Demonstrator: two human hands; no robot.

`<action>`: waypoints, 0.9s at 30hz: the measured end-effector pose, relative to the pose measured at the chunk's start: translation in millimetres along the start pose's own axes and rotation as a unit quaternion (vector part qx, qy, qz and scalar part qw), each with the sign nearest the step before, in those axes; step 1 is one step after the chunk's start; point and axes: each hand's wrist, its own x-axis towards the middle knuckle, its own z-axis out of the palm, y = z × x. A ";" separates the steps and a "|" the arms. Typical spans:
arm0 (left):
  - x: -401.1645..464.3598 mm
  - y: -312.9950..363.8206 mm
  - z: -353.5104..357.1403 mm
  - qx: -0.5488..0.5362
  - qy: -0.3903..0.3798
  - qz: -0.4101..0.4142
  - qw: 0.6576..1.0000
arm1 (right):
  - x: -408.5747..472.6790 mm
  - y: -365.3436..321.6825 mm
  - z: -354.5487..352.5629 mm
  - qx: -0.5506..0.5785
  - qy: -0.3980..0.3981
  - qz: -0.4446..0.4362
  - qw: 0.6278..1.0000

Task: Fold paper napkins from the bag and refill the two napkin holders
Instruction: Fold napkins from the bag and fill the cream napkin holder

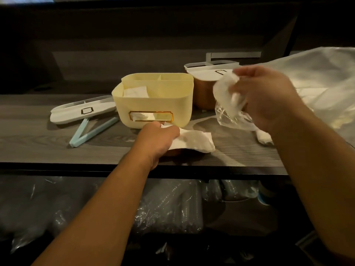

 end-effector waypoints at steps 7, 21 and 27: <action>-5.9 6.7 0.4 -0.150 -0.055 -0.037 0.987 | -17.3 19.4 30.2 0.125 -0.065 0.178 0.974; -22.1 -3.9 -9.6 0.007 -0.093 0.150 0.984 | -19.4 75.0 15.5 -0.121 -0.060 0.036 0.990; -21.2 7.7 -8.2 0.019 -0.051 0.244 0.968 | -16.3 71.7 18.2 -0.001 -0.139 -0.017 0.990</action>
